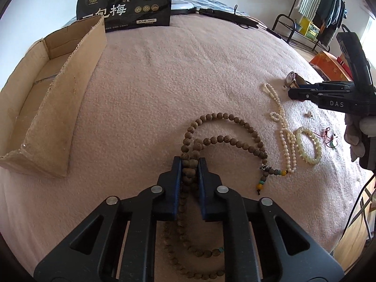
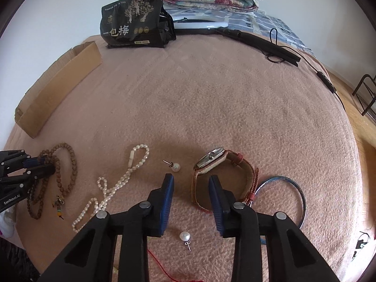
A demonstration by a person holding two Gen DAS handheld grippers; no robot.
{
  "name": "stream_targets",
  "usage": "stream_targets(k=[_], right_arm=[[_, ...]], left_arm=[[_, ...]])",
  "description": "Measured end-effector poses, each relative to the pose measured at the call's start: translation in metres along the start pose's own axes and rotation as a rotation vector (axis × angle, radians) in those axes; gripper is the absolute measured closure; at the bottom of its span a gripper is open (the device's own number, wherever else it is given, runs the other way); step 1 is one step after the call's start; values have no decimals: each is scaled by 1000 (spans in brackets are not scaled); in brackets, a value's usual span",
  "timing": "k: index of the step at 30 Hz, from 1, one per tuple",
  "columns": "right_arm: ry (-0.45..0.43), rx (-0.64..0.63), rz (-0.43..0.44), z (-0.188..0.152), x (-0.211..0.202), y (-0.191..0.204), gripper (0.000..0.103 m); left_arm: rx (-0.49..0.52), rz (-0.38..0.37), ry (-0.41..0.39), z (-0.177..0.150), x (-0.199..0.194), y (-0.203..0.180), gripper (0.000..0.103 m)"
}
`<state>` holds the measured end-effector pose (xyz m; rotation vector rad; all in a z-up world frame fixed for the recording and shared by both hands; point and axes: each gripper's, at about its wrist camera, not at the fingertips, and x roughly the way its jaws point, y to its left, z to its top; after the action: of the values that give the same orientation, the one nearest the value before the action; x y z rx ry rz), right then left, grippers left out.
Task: Organize jewelry
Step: 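Lift the bead necklace with the left gripper while the right gripper grasps the red-strap watch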
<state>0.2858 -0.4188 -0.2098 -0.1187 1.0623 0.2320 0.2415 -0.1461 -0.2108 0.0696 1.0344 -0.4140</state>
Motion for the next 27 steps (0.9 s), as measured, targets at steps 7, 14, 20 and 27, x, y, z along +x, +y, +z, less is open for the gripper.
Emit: stream_targets(k=[7, 14, 20, 27], right_arm=[[-13, 16, -12, 1, -2, -2, 98], [-73, 33, 2, 2, -29, 3, 98], [-140, 32, 7, 3, -65, 14, 98], [-213, 23, 9, 1, -109, 28, 98]], left_arm=[[-29, -49, -25, 1, -12, 3, 92], [-20, -75, -96, 8, -43, -2, 92], [-16, -78, -158, 12, -75, -3, 92], [2, -88, -241, 24, -123, -8, 92]])
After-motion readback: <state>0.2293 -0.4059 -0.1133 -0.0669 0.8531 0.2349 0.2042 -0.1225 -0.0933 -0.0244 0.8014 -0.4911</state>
